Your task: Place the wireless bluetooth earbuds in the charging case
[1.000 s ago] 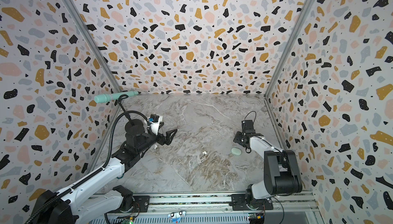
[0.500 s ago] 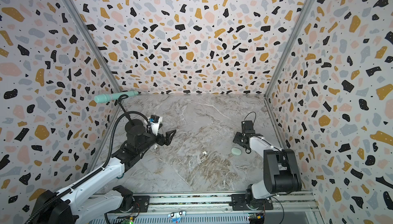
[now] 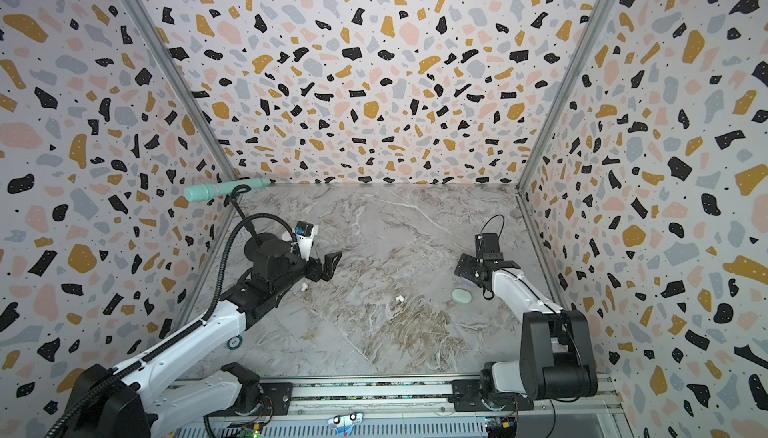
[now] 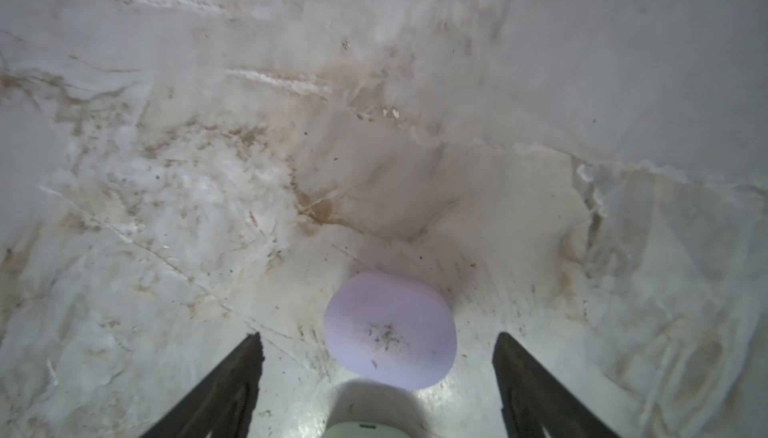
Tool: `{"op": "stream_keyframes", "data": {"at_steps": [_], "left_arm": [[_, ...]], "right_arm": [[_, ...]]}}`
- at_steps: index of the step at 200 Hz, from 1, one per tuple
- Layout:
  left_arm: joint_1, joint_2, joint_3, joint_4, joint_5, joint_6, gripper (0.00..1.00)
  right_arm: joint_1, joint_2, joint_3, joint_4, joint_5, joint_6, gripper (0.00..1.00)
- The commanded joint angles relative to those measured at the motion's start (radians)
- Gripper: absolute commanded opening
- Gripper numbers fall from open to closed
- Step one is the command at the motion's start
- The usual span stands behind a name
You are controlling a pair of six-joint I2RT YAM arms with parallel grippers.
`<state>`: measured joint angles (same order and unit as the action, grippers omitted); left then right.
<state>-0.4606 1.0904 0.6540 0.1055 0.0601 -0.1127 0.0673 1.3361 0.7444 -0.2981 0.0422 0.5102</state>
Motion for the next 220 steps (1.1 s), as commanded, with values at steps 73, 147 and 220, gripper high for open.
{"op": "stream_keyframes", "data": {"at_steps": [73, 147, 220], "left_arm": [[0.09, 0.176, 0.204, -0.211, -0.285, 0.034, 1.0], [0.134, 0.486, 0.427, -0.336, -0.397, 0.09, 1.0], [0.201, 0.698, 0.602, -0.384, -0.414, 0.126, 1.0]], "right_arm": [[0.101, -0.162, 0.116, -0.163, -0.041, 0.009, 0.92], [0.16, -0.161, 0.141, -0.141, -0.106, 0.043, 0.94], [0.161, -0.181, 0.137, -0.15, -0.121, 0.04, 0.95]]}}
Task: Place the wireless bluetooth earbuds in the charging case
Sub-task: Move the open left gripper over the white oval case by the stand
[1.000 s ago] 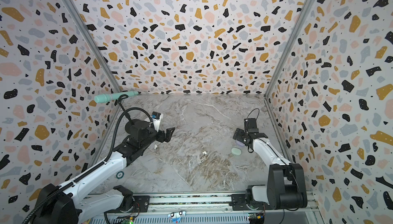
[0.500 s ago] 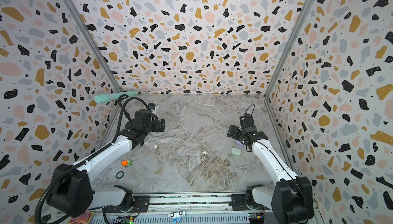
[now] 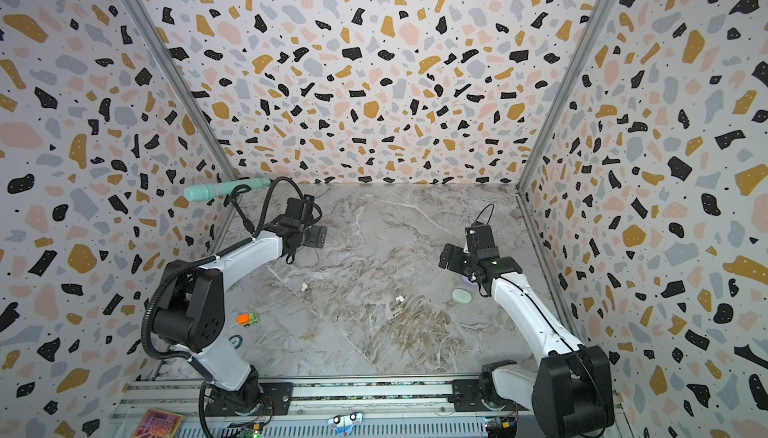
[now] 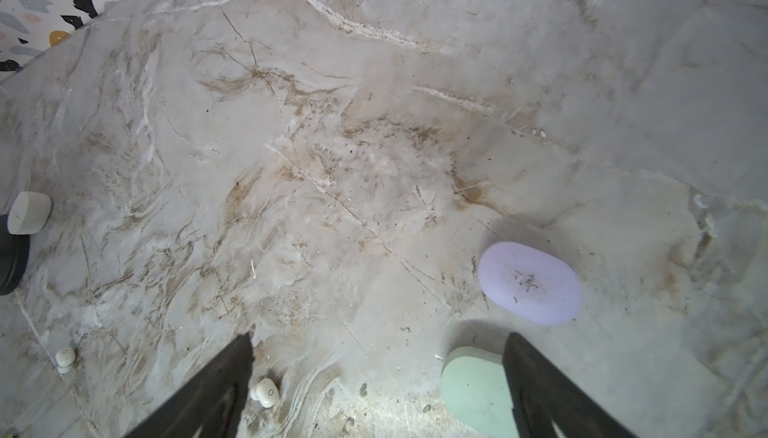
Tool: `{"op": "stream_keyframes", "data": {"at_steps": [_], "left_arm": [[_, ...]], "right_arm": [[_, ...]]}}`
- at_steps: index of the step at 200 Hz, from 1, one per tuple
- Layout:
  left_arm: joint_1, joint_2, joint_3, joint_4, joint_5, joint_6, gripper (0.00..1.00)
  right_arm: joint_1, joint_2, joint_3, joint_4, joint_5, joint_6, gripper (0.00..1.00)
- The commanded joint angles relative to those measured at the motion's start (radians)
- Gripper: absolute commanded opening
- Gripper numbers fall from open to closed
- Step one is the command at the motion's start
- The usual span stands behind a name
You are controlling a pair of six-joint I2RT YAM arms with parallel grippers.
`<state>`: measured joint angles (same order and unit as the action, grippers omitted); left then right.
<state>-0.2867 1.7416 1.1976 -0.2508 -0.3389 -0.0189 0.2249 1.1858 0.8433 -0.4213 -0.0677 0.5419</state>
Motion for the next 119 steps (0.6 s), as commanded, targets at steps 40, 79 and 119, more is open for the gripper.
{"op": "stream_keyframes", "data": {"at_steps": [40, 79, 119], "left_arm": [[0.068, 0.113, 0.101, -0.027, 0.035, 0.061, 1.0], [0.106, 0.154, 0.116, -0.014, 0.09, 0.064, 1.0], [0.122, 0.188, 0.12, 0.016, 0.089, 0.058, 1.0]], "right_arm": [[0.004, -0.029, 0.046, -0.024, -0.015, 0.009, 0.95], [0.004, -0.029, 0.049, -0.022, -0.015, 0.006, 0.96], [0.004, -0.029, 0.046, -0.019, -0.021, 0.006, 0.96]]}}
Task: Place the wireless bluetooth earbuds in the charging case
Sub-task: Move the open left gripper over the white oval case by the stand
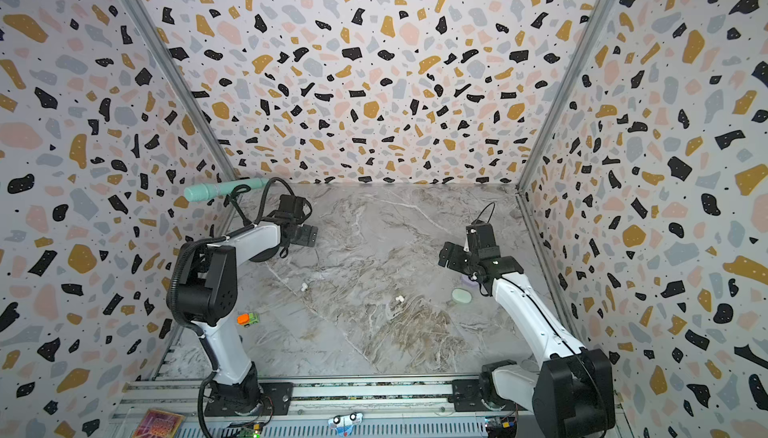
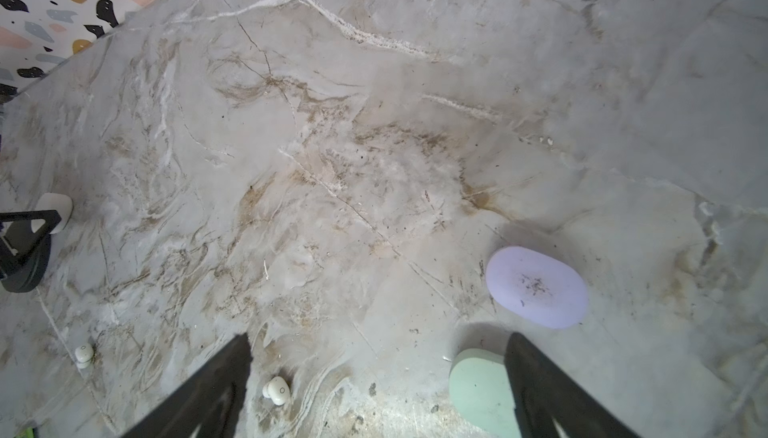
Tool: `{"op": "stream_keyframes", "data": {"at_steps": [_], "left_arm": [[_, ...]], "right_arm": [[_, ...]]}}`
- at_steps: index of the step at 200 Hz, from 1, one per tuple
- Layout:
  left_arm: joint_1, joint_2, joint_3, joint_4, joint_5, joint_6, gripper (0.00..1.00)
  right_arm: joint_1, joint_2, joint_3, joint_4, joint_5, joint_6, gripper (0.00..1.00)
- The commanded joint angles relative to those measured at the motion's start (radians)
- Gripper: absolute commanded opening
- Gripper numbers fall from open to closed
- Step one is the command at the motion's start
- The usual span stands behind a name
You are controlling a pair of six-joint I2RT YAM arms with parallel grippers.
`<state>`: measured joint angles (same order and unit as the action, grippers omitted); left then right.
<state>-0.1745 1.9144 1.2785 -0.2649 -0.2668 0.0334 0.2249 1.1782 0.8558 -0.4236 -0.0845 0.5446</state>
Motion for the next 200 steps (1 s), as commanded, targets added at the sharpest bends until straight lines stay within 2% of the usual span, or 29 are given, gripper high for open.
{"op": "stream_keyframes", "data": {"at_steps": [1, 31, 78, 200], "left_arm": [[0.011, 0.016, 0.039, 0.03, 0.017, 0.006, 1.0], [0.024, 0.036, 0.055, 0.047, 0.015, 0.006, 1.0], [0.058, 0.081, 0.098, 0.043, 0.081, -0.002, 0.98], [0.092, 0.147, 0.071, 0.058, 0.141, -0.012, 0.95]], "right_arm": [[0.004, -0.021, 0.033, -0.017, -0.004, 0.003, 0.96], [0.004, -0.028, 0.029, -0.018, -0.004, 0.004, 0.96], [0.004, -0.037, 0.029, -0.024, -0.003, 0.004, 0.97], [0.004, -0.06, 0.031, -0.041, 0.005, 0.005, 0.97]]}}
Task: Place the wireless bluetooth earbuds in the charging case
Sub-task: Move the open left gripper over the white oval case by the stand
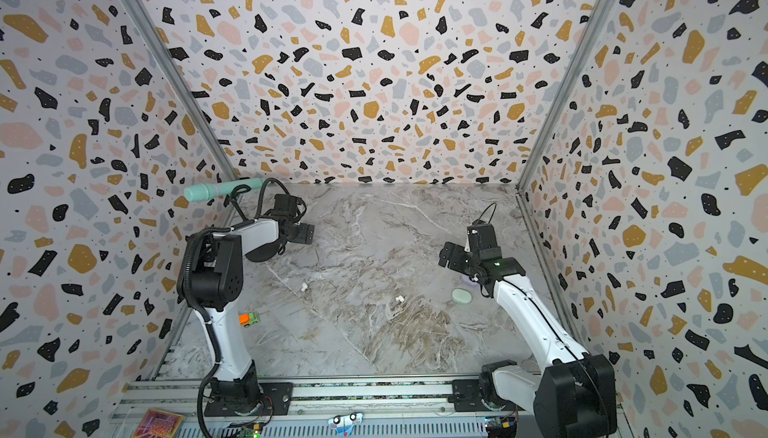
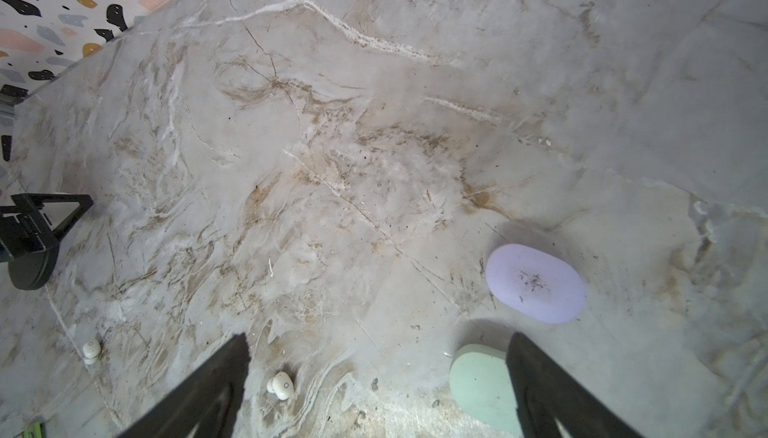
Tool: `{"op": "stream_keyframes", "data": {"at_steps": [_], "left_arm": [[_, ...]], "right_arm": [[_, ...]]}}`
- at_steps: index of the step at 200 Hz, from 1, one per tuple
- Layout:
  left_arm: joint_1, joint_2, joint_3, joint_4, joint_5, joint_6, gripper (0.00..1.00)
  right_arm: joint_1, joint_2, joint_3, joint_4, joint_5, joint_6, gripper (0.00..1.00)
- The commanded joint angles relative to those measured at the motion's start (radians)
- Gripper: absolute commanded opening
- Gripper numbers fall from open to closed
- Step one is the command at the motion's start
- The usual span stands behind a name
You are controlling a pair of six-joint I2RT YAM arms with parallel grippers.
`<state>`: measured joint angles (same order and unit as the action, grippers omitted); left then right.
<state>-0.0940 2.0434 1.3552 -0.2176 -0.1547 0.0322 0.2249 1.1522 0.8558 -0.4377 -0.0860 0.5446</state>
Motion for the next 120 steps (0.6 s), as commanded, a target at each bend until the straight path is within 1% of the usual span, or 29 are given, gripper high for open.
{"op": "stream_keyframes", "data": {"at_steps": [1, 36, 97, 120], "left_arm": [[0.011, 0.018, -0.005, 0.011, 0.03, -0.011, 0.95], [0.013, 0.017, -0.002, -0.001, 0.069, -0.021, 0.92], [0.013, -0.039, -0.031, 0.007, 0.129, -0.043, 0.9], [0.013, -0.035, -0.028, 0.025, 0.131, -0.069, 0.88]], "right_arm": [[0.004, -0.035, 0.031, -0.027, 0.006, 0.005, 0.97], [0.002, -0.042, 0.028, -0.03, 0.013, 0.003, 0.98], [0.002, -0.042, 0.02, -0.019, 0.006, 0.006, 0.98], [0.003, -0.043, 0.02, -0.016, 0.006, 0.006, 0.98]]}}
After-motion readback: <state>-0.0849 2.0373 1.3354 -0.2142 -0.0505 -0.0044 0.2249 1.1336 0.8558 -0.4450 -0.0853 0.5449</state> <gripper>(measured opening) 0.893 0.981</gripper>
